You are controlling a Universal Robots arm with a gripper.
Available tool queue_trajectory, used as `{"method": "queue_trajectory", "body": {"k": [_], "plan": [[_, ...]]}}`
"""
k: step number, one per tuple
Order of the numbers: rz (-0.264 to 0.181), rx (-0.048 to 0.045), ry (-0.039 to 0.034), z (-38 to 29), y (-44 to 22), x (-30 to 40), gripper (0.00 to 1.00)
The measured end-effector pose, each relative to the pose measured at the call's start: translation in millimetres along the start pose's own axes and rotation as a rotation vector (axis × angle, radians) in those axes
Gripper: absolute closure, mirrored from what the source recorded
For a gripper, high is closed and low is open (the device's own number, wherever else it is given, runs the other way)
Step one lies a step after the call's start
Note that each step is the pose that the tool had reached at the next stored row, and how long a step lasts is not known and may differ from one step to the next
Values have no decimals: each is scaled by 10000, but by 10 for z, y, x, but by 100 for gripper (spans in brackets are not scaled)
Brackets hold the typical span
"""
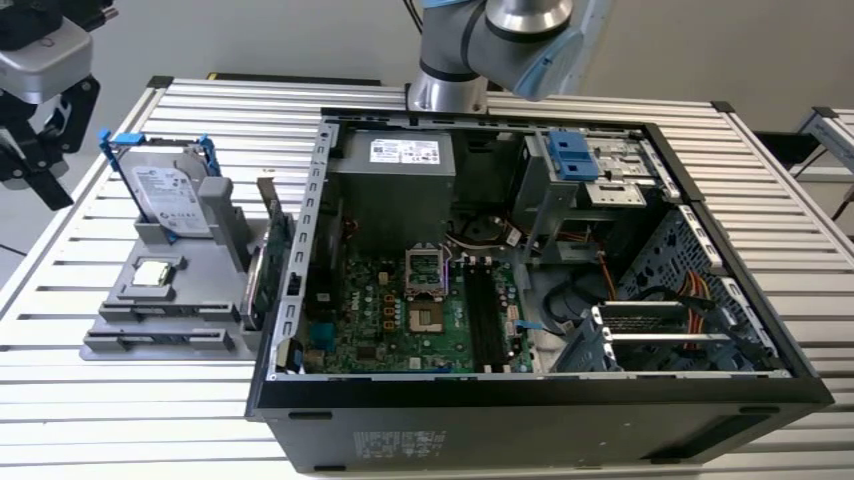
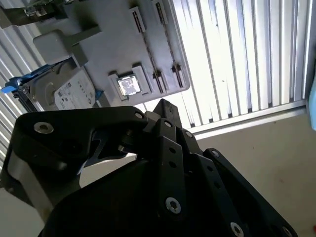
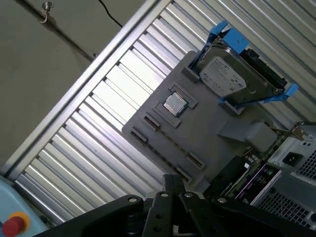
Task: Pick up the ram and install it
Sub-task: 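Pick up the ram and move it above insertion slot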
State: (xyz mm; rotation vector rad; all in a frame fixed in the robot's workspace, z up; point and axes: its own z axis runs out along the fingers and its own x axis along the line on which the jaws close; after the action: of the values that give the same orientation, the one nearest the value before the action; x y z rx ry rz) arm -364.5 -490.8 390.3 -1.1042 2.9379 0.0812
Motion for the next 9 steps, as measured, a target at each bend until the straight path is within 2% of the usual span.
{"method": "queue_trajectory", "body": {"k": [9], "plan": [[-1149,-23,55,0,-1,0,100]]}}
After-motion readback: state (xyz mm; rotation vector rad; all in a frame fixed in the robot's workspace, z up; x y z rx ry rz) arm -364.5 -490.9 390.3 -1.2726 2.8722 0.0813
